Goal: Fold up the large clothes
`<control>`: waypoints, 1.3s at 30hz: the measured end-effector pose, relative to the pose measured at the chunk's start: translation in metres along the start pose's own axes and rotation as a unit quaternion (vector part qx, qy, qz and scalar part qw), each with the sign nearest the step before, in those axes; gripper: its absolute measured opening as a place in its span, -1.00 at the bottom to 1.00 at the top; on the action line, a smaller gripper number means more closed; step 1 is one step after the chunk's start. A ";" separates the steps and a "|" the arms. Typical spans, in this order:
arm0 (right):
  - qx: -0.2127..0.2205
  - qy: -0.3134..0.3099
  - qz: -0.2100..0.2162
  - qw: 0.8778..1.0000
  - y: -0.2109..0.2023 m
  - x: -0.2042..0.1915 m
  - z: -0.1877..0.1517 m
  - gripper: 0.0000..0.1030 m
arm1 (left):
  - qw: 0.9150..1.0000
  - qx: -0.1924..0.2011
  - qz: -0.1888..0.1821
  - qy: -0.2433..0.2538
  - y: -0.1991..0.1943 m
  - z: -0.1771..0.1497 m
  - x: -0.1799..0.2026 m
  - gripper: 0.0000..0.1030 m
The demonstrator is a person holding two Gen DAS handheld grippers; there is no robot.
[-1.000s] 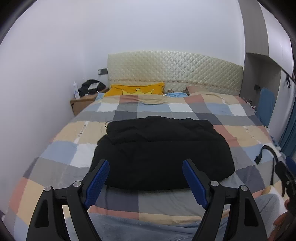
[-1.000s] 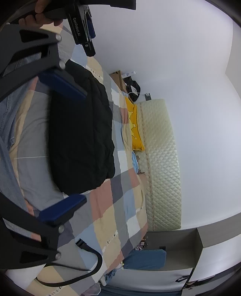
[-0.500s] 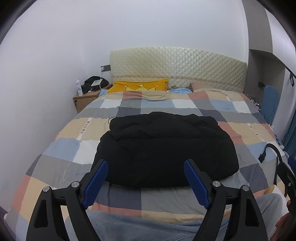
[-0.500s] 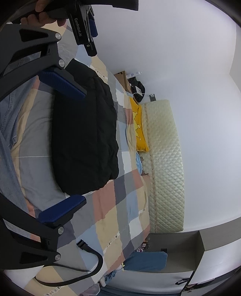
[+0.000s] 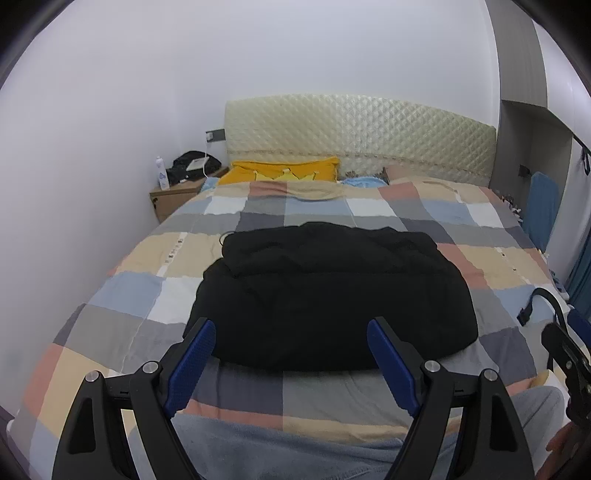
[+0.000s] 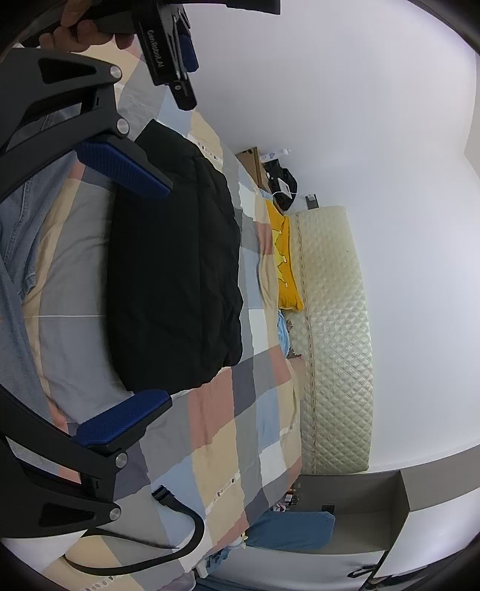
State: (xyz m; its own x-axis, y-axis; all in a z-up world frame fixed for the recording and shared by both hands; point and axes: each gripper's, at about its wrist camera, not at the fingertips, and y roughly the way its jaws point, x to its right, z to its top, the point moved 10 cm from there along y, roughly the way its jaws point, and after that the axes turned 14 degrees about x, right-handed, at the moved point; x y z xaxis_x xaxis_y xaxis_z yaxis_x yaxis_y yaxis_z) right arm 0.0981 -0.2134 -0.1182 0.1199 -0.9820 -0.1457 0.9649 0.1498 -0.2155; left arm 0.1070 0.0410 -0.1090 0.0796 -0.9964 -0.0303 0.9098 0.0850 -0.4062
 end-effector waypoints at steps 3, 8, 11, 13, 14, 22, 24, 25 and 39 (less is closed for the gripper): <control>-0.003 -0.001 -0.001 1.000 0.002 0.000 -0.001 1.00 | 1.000 -0.003 0.003 0.004 -0.001 -0.001 0.000 0.63; -0.010 0.001 -0.003 1.000 0.005 0.001 -0.005 1.00 | 1.000 -0.004 0.011 -0.007 -0.001 -0.002 -0.003 0.63; -0.013 0.002 -0.004 1.000 0.007 0.002 -0.008 1.00 | 1.000 -0.009 0.013 -0.015 0.000 -0.004 -0.005 0.63; -0.016 0.001 -0.004 1.000 0.009 0.001 -0.010 1.00 | 1.000 -0.011 0.014 -0.013 0.000 -0.006 -0.005 0.63; -0.017 0.001 -0.003 1.000 0.010 0.001 -0.010 1.00 | 1.000 -0.012 0.013 -0.011 0.000 -0.006 -0.004 0.63; -0.018 -0.006 0.000 1.000 0.012 -0.002 -0.010 1.00 | 1.000 -0.015 0.020 -0.008 0.000 -0.004 -0.007 0.63; -0.018 -0.005 -0.002 1.000 0.012 -0.003 -0.011 1.00 | 1.000 -0.018 0.020 -0.009 0.001 -0.005 -0.008 0.63; -0.019 -0.002 -0.003 1.000 0.012 -0.002 -0.011 1.00 | 1.000 -0.019 0.021 -0.009 0.001 -0.005 -0.009 0.63; -0.021 -0.007 -0.009 1.000 0.013 0.001 -0.011 1.00 | 1.000 -0.018 0.018 -0.009 0.001 -0.008 -0.010 0.63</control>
State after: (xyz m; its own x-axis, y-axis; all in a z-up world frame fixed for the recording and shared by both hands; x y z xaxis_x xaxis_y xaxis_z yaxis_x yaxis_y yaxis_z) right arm 0.1081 -0.2115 -0.1318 0.1051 -0.9861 -0.1285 0.9566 0.1355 -0.2579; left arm 0.1044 0.0507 -0.1165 0.1197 -0.9924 -0.0288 0.8909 0.1201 -0.4380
